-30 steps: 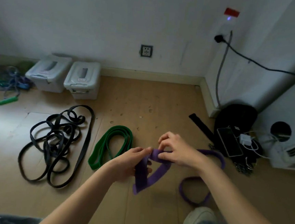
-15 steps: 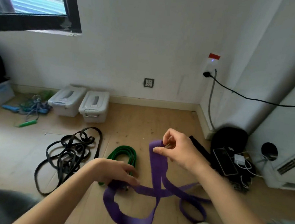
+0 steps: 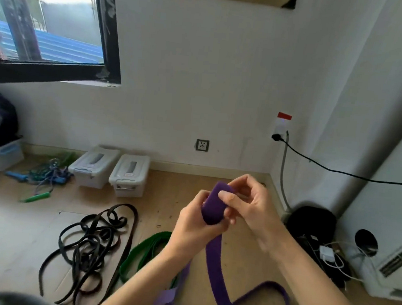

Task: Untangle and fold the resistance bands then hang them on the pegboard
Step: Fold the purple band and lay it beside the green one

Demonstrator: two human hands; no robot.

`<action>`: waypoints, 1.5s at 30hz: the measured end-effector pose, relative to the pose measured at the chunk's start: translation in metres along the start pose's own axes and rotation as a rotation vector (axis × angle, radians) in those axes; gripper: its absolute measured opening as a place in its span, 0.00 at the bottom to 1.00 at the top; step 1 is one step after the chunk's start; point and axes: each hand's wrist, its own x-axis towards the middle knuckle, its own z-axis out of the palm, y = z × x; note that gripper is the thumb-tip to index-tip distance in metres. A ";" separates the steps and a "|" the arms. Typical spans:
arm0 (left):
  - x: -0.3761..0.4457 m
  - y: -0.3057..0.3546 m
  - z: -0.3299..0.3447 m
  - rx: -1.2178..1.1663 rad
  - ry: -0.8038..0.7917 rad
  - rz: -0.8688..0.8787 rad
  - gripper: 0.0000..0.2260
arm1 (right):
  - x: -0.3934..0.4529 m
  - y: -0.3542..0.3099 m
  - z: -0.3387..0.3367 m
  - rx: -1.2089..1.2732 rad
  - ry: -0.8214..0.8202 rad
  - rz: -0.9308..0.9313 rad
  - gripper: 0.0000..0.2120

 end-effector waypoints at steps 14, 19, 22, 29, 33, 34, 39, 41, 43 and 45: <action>0.006 0.006 -0.021 0.630 0.030 0.189 0.07 | 0.010 0.003 -0.031 -0.770 -0.213 -0.017 0.20; 0.002 -0.001 -0.020 0.749 -0.189 0.206 0.10 | 0.002 0.013 -0.022 -0.956 -0.549 0.112 0.24; 0.000 -0.007 -0.022 0.757 -0.270 0.218 0.08 | 0.000 0.027 -0.006 -1.139 -0.514 0.033 0.16; -0.030 -0.072 -0.016 0.227 -0.089 -0.126 0.12 | 0.018 -0.004 0.022 -0.485 -0.186 -0.141 0.04; -0.026 -0.081 -0.023 0.177 -0.059 -0.235 0.13 | 0.028 -0.006 0.003 -0.232 -0.057 -0.100 0.10; -0.014 -0.066 -0.031 0.101 0.039 -0.189 0.13 | 0.028 0.003 -0.009 -0.349 -0.059 -0.062 0.11; 0.034 0.032 -0.066 0.138 0.137 0.068 0.10 | 0.001 0.046 -0.050 -0.718 -0.497 0.328 0.15; 0.037 0.058 -0.056 0.396 -0.029 0.110 0.08 | -0.004 0.038 -0.049 -0.221 -0.366 0.284 0.31; 0.032 0.067 -0.038 0.574 -0.159 0.124 0.09 | -0.004 0.024 -0.045 -0.040 -0.377 0.182 0.35; 0.027 0.067 -0.026 0.610 -0.214 0.125 0.11 | -0.006 0.013 -0.031 -0.237 -0.513 0.112 0.25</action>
